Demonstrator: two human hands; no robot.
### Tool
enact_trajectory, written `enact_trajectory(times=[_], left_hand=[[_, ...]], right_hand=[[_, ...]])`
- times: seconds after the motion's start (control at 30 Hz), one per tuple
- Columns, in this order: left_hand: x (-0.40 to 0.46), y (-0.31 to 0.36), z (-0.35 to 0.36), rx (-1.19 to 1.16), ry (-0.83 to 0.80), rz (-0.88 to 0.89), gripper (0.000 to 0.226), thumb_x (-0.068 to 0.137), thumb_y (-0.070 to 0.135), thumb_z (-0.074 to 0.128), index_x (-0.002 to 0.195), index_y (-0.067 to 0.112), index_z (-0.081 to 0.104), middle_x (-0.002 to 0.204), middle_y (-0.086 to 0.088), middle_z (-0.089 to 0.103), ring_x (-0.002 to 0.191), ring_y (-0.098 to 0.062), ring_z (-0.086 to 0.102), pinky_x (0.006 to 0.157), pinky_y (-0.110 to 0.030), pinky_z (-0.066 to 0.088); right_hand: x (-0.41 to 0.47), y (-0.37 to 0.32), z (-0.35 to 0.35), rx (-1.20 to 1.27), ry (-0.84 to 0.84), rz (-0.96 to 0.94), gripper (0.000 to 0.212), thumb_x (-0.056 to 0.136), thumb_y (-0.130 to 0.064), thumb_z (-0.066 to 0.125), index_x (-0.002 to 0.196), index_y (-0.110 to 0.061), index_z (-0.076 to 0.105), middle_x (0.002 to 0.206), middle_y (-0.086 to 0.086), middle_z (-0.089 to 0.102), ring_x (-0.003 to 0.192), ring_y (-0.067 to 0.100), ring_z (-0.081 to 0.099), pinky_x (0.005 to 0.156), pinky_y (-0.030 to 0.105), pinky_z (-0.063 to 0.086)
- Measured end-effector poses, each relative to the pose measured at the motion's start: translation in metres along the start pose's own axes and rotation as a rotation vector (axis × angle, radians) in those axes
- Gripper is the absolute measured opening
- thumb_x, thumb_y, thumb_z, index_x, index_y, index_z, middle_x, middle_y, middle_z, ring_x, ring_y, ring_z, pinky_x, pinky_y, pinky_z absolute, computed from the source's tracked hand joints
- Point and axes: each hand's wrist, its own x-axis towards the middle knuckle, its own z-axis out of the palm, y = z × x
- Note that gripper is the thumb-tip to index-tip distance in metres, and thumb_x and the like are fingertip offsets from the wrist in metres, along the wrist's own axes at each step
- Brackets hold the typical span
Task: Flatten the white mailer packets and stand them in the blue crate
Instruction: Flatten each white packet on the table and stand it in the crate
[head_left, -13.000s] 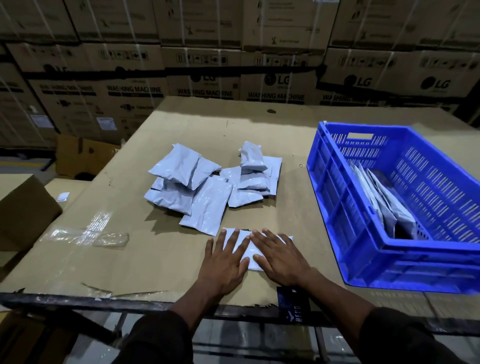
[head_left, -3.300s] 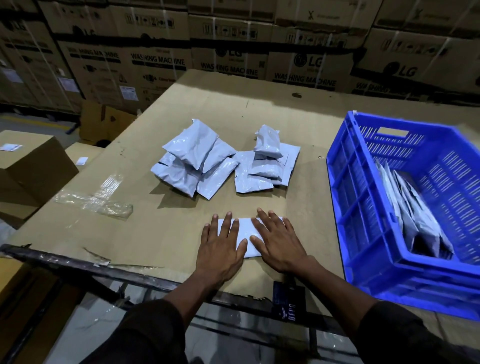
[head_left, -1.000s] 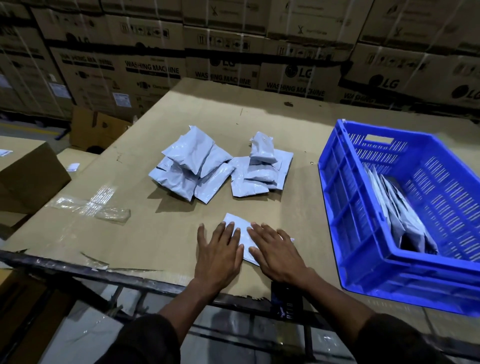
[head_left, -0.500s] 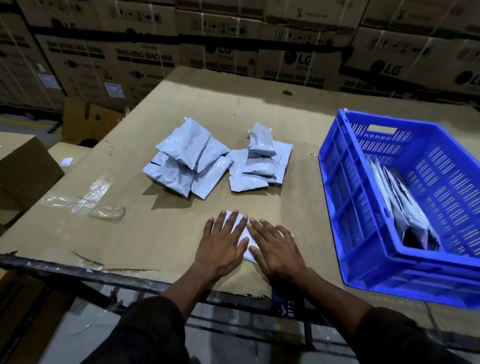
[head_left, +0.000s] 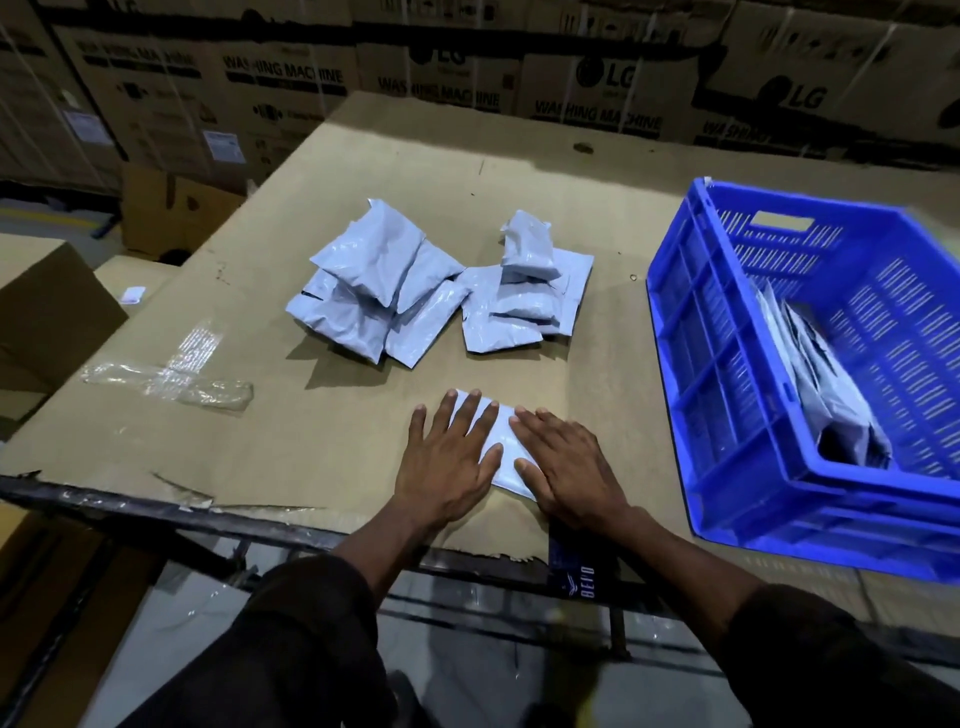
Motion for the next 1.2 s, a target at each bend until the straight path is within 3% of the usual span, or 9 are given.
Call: enact_trajectory(times=[0.13,0.3,0.7,0.87,0.9,0.97,1.03,1.1,1.2], left_hand=[[-0.001,-0.001,0.003,0.024,-0.016,0.008,0.069,0.102,0.056,0.014,0.162,0.027,0.028,0.170,0.002,0.023,0.156,-0.027,0.019,0.121,-0.059,0.019],[-0.003,0.002,0.001,0.036,0.029,0.034,0.065,0.102,0.049,0.028,0.154,0.014,0.045,0.164,-0.008,0.037,0.152,-0.030,0.030,0.116,-0.059,0.030],[-0.006,0.000,-0.001,0.010,-0.065,0.032,0.075,0.099,0.054,0.003,0.163,0.022,0.024,0.172,0.002,0.017,0.159,-0.019,0.010,0.123,-0.056,0.010],[-0.010,0.000,-0.002,-0.009,-0.043,0.027,0.079,0.100,0.060,-0.005,0.164,0.022,0.020,0.172,0.003,0.014,0.159,-0.020,0.009,0.124,-0.056,0.011],[-0.012,-0.001,-0.001,-0.020,-0.013,0.035,0.080,0.100,0.064,-0.002,0.164,0.021,0.023,0.172,0.001,0.017,0.158,-0.021,0.013,0.123,-0.058,0.014],[-0.015,-0.001,-0.001,-0.046,0.033,0.062,0.079,0.100,0.070,0.023,0.162,0.021,0.028,0.170,-0.001,0.022,0.156,-0.022,0.019,0.119,-0.059,0.019],[-0.017,0.000,-0.002,-0.068,0.086,0.106,0.074,0.094,0.058,0.047,0.156,0.020,0.038,0.167,-0.004,0.029,0.152,-0.025,0.028,0.114,-0.061,0.028],[-0.017,0.001,-0.003,-0.065,0.177,0.141,0.057,0.090,0.037,0.052,0.143,0.016,0.050,0.159,-0.010,0.041,0.144,-0.032,0.041,0.105,-0.061,0.040],[-0.015,0.000,-0.003,-0.040,0.341,0.133,0.040,0.086,0.012,0.054,0.127,0.015,0.059,0.142,-0.011,0.056,0.133,-0.036,0.051,0.097,-0.057,0.047]], right_hand=[[-0.002,-0.003,-0.002,-0.007,-0.025,0.000,0.060,0.103,-0.054,0.023,0.156,-0.028,0.030,0.164,-0.009,0.025,0.151,0.014,0.022,0.118,0.047,0.026],[-0.002,-0.002,-0.004,-0.021,-0.045,-0.008,0.060,0.103,-0.053,0.022,0.156,-0.026,0.030,0.163,-0.007,0.027,0.150,0.017,0.024,0.116,0.047,0.027],[-0.006,-0.001,-0.015,-0.051,-0.134,-0.081,0.070,0.099,-0.067,0.017,0.159,-0.030,0.018,0.167,-0.006,0.015,0.153,0.021,0.010,0.118,0.054,0.016],[-0.008,0.000,-0.022,-0.090,-0.118,-0.119,0.067,0.098,-0.066,0.030,0.155,-0.031,0.028,0.163,-0.003,0.026,0.145,0.025,0.031,0.110,0.049,0.034],[-0.006,-0.001,-0.025,-0.093,-0.099,-0.124,0.064,0.098,-0.063,0.032,0.154,-0.030,0.032,0.161,-0.003,0.031,0.142,0.024,0.036,0.107,0.048,0.037],[-0.003,-0.002,-0.030,-0.064,-0.057,-0.110,0.059,0.100,-0.059,0.035,0.151,-0.029,0.038,0.158,-0.005,0.038,0.135,0.022,0.042,0.103,0.045,0.040],[-0.003,-0.003,-0.034,0.019,-0.023,-0.064,0.055,0.102,-0.055,0.036,0.149,-0.029,0.040,0.154,-0.007,0.043,0.131,0.020,0.046,0.101,0.044,0.041],[-0.003,-0.003,-0.038,0.114,-0.005,-0.035,0.051,0.103,-0.053,0.037,0.148,-0.029,0.041,0.149,-0.008,0.048,0.127,0.021,0.051,0.099,0.043,0.043],[-0.004,-0.008,-0.043,0.222,-0.009,-0.093,0.048,0.104,-0.045,0.041,0.147,-0.025,0.041,0.148,-0.003,0.051,0.127,0.024,0.054,0.101,0.041,0.044]])
